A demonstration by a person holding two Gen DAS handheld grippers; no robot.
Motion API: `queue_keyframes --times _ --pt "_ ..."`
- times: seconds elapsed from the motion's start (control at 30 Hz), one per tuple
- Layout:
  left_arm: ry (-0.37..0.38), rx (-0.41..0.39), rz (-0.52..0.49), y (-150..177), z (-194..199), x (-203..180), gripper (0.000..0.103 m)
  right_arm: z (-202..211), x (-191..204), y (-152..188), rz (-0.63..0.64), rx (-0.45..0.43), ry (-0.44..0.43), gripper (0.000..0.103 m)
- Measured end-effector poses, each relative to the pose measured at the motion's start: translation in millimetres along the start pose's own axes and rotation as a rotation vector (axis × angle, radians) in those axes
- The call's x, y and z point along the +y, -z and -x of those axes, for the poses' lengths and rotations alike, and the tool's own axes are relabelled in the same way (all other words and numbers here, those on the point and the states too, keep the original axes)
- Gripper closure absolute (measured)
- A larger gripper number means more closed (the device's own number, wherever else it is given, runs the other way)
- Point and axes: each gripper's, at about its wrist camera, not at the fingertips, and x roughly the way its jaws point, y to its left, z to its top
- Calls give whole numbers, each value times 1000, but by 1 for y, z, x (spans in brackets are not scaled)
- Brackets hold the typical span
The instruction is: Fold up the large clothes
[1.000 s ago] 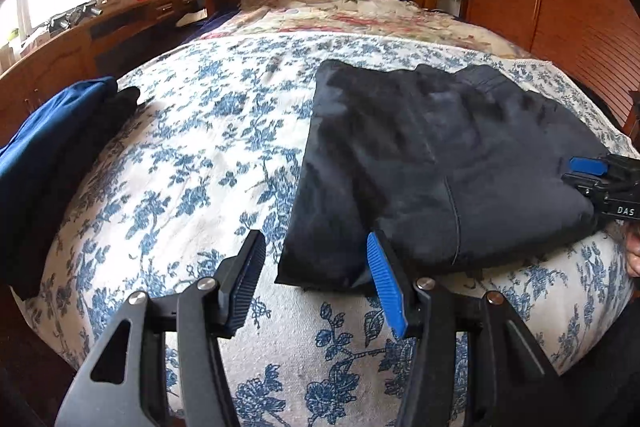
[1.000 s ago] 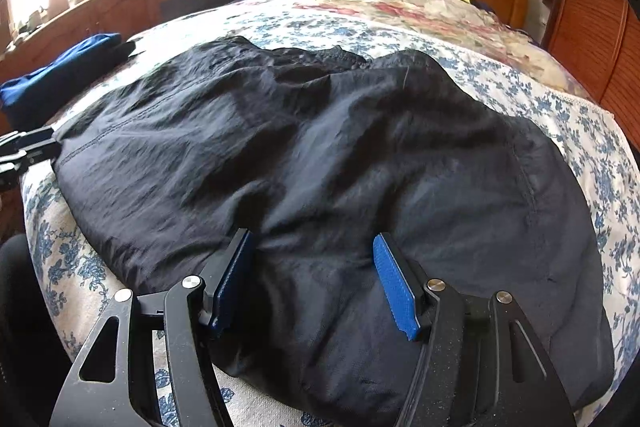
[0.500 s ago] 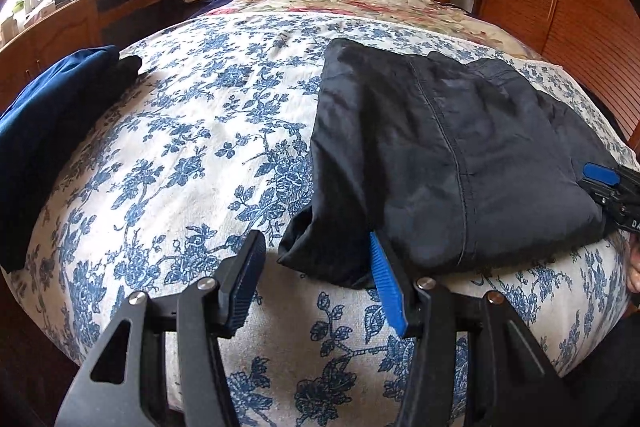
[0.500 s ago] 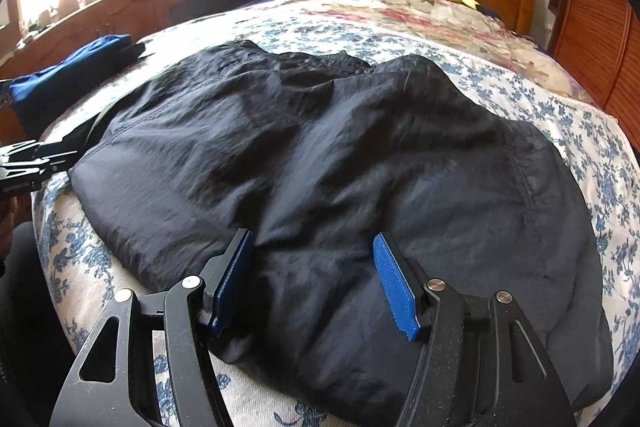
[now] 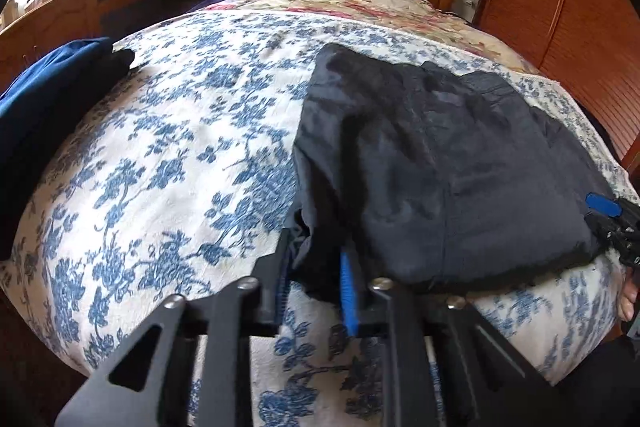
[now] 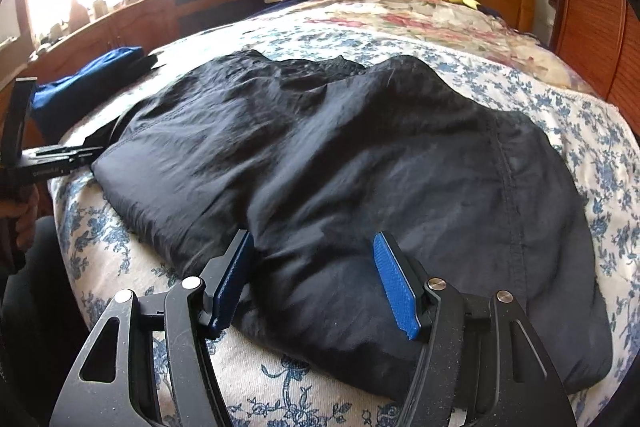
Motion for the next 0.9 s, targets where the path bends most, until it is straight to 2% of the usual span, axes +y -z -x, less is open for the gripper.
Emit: queue_keyframes --times 0.1,0.27,0.7,0.9 --pt "24 -52 -12 -12 15 -10 93 2 -1 -1 2 4 -1 39" --pt "62 -148 -94 -43 45 -50 95 8 -11 0 1 -2 34 39" --pt "160 -234 -276 -85 62 -152 99 42 -58 1 -125 -70 66 40" --pt "244 -263 -374 -104 68 -228 99 58 -77 12 -161 -85 76 40"
